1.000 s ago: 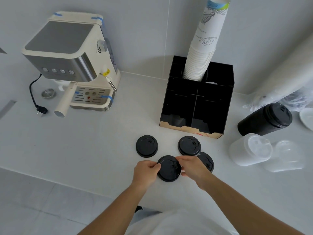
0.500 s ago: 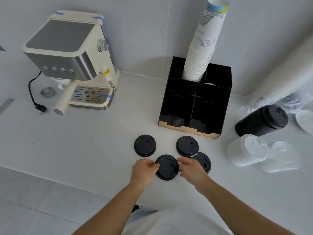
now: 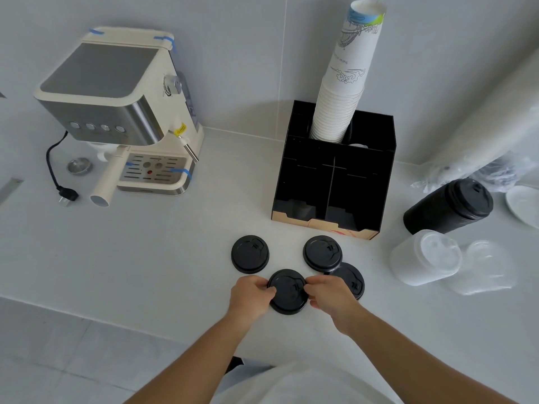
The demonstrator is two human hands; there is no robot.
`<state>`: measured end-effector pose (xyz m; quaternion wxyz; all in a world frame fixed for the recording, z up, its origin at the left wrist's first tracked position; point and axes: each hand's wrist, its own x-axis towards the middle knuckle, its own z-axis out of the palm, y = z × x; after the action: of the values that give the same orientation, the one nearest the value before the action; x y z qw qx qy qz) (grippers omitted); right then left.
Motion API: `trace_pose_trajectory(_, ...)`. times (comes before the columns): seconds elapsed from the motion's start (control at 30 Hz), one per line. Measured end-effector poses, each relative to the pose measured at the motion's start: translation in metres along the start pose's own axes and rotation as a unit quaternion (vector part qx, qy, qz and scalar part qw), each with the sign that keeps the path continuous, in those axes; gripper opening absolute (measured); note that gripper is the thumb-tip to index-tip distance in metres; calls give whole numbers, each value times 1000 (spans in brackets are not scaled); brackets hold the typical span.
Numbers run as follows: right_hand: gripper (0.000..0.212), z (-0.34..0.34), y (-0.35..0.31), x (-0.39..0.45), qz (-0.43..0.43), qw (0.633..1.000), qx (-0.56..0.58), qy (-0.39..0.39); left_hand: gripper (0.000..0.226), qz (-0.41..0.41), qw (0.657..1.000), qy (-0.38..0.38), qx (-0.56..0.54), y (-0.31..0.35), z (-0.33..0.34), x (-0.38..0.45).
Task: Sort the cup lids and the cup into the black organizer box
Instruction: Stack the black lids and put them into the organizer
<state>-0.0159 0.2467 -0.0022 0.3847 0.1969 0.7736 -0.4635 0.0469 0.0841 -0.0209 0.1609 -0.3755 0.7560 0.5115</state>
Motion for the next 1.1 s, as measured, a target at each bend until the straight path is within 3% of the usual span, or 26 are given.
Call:
trace_pose_trajectory(0.2, 39, 6, 2, 1, -40, 998, -43, 1, 7, -32, 996, -28, -74, -8, -5, 0)
trace_pose_trajectory(0.43, 39, 16, -19, 3, -66, 997, -6, -28, 13, -65, 988, -5, -138, -10, -27, -4)
trace_pose_trajectory(0.7, 33, 37, -48, 12, -128, 990, -50, -37, 27, -35, 984, 23, -173, -11, -55, -2)
trace_pose_trajectory(1.1, 22, 61, -78, 37, -125, 990, -49, -39, 23, -38, 982, 53, -178, -6, -73, 32)
